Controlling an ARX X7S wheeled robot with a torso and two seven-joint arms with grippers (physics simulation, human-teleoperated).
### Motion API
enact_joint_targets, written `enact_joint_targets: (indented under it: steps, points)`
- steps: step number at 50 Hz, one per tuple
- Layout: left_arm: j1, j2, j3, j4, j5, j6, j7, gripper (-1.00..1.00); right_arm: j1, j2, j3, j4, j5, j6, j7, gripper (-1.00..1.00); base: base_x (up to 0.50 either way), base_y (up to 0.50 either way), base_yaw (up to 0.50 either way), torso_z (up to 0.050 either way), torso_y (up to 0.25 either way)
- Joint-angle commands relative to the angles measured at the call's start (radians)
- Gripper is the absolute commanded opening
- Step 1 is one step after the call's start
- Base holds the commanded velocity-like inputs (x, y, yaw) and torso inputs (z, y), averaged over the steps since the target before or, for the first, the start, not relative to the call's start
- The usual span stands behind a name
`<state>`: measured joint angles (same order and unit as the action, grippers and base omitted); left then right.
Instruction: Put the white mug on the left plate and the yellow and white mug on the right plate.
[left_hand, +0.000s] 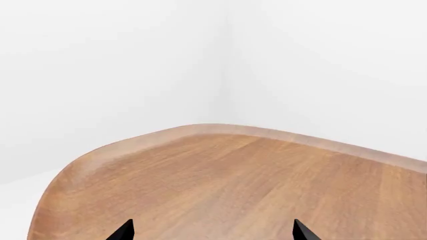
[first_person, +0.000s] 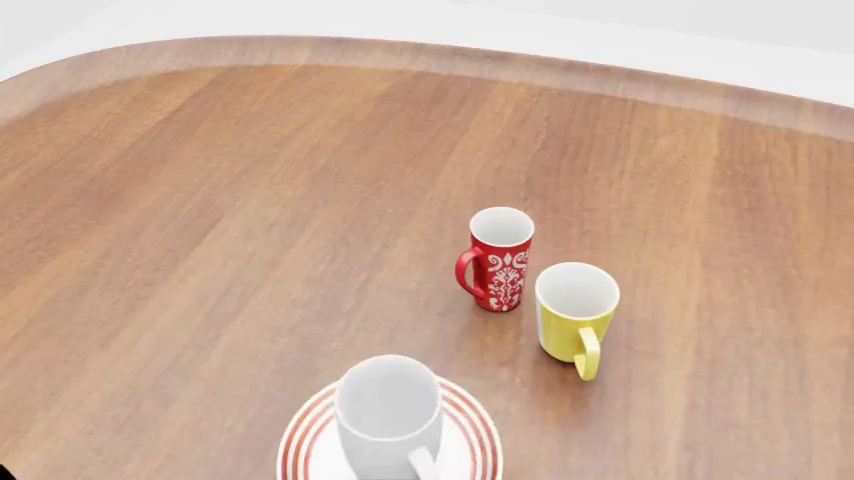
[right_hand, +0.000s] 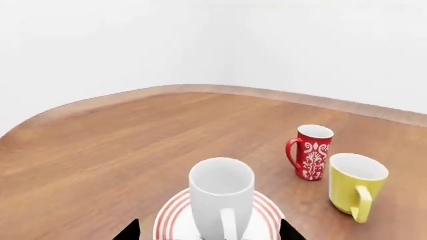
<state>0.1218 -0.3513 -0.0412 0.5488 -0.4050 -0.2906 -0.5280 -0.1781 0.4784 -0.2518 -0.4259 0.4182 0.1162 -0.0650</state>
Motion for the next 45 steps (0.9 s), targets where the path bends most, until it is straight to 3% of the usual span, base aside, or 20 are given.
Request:
enact_joint_targets:
  steps: [1,32,45]
  points:
    - [-0.003,0.011,-0.021,-0.03,0.015,0.038,0.047,1.0,-0.082,-0.014,0.064,-0.117,-0.105,-0.073,0.085,1.0,0.0,0.0,0.0,0.0,0.0]
    - [0.015,0.003,-0.022,-0.014,0.01,0.05,0.039,1.0,0.058,-0.064,0.237,-0.001,0.049,0.125,0.293,1.0,0.0,0.0,0.0,0.0,0.0]
    - [0.01,0.001,-0.017,-0.021,0.009,0.052,0.038,1.0,0.298,-0.05,0.218,0.155,0.121,0.347,0.321,1.0,0.0,0.0,0.0,0.0,0.0]
